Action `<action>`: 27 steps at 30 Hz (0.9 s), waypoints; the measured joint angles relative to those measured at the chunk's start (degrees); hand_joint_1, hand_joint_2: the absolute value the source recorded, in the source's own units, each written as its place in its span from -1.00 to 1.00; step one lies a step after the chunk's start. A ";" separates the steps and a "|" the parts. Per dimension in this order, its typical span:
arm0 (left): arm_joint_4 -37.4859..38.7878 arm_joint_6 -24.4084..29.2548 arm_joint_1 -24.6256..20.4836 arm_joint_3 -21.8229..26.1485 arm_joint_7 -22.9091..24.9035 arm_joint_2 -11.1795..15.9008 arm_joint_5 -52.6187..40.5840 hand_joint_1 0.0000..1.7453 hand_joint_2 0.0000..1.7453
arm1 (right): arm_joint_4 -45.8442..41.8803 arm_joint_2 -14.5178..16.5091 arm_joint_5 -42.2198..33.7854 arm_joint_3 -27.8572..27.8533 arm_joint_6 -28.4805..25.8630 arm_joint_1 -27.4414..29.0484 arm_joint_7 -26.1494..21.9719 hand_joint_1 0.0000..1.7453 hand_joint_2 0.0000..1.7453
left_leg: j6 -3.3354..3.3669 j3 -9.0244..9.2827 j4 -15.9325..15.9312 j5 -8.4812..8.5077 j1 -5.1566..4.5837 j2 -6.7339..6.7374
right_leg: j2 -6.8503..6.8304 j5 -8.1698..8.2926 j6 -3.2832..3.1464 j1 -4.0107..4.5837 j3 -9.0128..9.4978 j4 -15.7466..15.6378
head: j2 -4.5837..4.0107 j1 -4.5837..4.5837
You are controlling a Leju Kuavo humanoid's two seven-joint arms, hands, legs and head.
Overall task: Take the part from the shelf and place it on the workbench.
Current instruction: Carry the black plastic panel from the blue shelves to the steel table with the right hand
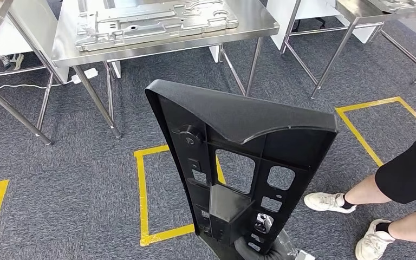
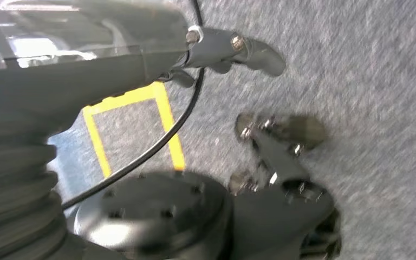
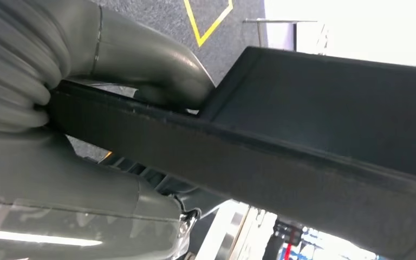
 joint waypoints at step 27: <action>-0.15 -0.16 -0.12 0.55 -0.07 -0.03 -0.67 -1.00 1.00 | -0.03 -0.67 1.55 0.03 -0.69 -0.57 -0.93 1.00 1.00 | -1.08 -0.07 1.32 0.09 0.21 -0.12 | -0.20 0.31 -0.84 0.01 0.49 -0.01 | -0.01 0.00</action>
